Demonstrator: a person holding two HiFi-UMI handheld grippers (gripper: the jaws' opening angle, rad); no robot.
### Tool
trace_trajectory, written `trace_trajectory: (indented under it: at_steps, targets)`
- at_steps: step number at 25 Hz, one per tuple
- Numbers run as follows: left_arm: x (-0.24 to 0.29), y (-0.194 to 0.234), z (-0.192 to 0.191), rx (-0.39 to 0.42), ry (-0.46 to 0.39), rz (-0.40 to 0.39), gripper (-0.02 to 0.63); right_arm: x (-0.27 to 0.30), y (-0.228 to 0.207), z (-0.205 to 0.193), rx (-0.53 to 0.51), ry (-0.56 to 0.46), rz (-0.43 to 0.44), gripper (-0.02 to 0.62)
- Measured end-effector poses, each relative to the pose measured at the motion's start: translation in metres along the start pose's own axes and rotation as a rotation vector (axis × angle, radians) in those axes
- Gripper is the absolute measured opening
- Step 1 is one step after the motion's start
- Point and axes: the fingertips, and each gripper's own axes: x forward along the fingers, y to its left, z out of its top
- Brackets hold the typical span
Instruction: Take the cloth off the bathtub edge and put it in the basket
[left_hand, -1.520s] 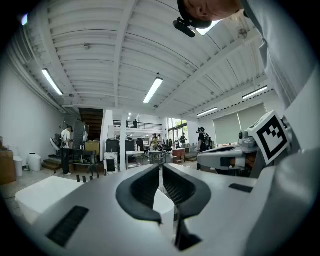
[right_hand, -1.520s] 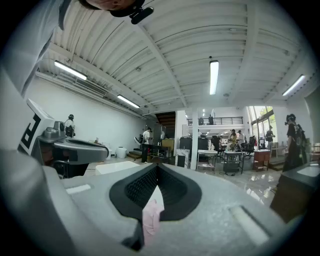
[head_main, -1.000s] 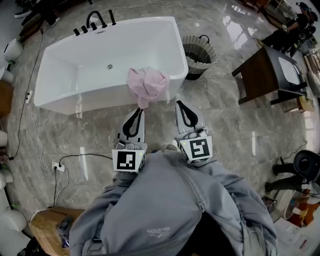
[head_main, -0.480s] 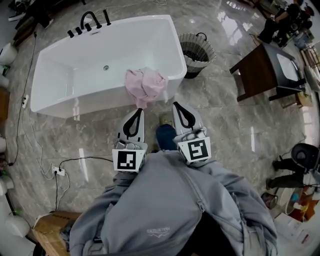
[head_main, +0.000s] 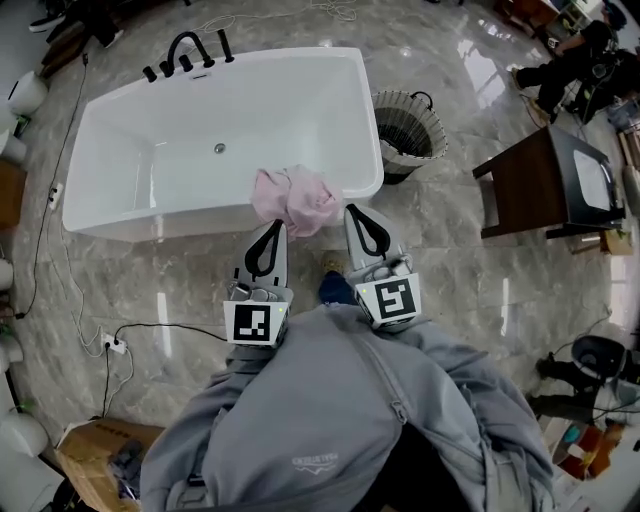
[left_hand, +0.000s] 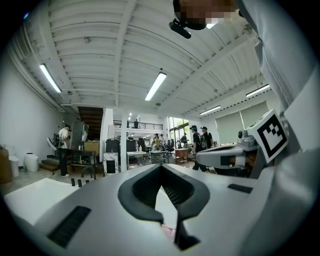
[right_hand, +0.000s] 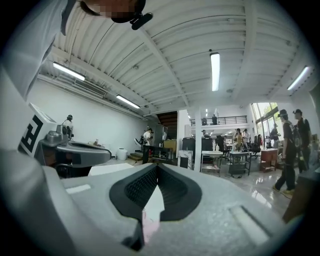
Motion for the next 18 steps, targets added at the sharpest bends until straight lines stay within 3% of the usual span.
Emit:
trace_trajectory:
  at_steps: [5, 9, 13, 16, 17, 18]
  targets:
    - [0.052, 0.014, 0.001, -0.02, -0.014, 0.032, 0.008, 0.047, -0.02, -0.01, -0.052, 0.01, 0.152, 0.014]
    - [0.076, 0.024, -0.01, -0.038, 0.017, 0.08, 0.009, 0.071, -0.032, -0.031, -0.011, 0.074, 0.236, 0.036]
    - [0.09, 0.029, -0.02, -0.029, 0.051, 0.11, 0.011, 0.084, -0.04, -0.049, 0.046, 0.125, 0.323, 0.105]
    - [0.096, 0.034, -0.028, -0.03, 0.077, 0.119, 0.019, 0.094, -0.044, -0.063, 0.065, 0.165, 0.371, 0.192]
    - [0.1, 0.035, -0.032, -0.038, 0.091, 0.107, 0.058, 0.097, -0.045, -0.068, 0.067, 0.177, 0.384, 0.219]
    - [0.104, 0.036, -0.038, -0.05, 0.107, 0.089, 0.154, 0.1, -0.045, -0.072, 0.071, 0.185, 0.399, 0.242]
